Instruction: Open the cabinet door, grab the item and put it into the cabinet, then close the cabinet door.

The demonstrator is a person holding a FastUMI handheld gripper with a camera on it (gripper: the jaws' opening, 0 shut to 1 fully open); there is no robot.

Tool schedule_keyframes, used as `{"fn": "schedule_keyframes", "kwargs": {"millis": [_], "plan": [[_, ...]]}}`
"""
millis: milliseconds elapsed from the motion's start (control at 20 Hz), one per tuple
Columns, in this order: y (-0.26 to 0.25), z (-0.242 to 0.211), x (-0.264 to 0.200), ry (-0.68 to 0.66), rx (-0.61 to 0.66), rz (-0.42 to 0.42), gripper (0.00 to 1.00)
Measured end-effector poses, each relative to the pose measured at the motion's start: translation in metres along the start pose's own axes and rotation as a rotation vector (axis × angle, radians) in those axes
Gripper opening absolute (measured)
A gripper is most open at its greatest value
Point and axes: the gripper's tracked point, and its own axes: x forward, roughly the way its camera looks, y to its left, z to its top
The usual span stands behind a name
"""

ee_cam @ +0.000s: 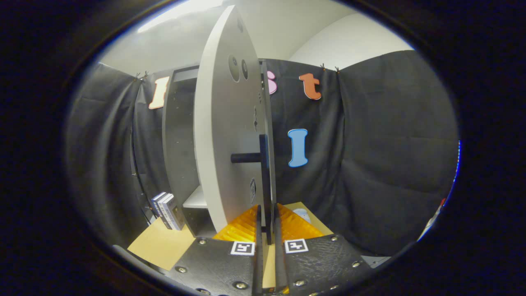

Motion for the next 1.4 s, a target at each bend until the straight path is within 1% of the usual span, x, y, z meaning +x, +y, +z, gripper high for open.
{"fn": "schedule_keyframes", "kwargs": {"millis": [250,500,600,750,850,1100,1250,1400], "plan": [[-0.032,0.001,0.002,0.006,0.025,-0.003,0.12],[-0.052,0.003,0.006,-0.012,0.056,0.043,0.12],[-0.057,0.003,0.008,-0.01,0.061,0.06,0.12],[-0.061,0.003,0.011,-0.002,0.05,0.064,0.12],[-0.063,0.004,0.012,0.0,0.064,0.062,0.12],[-0.067,0.009,0.004,-0.007,0.081,0.09,0.12],[-0.075,0.012,-0.003,-0.016,0.092,0.067,0.12],[-0.092,0.01,-0.009,-0.009,0.088,0.004,0.12]]}}
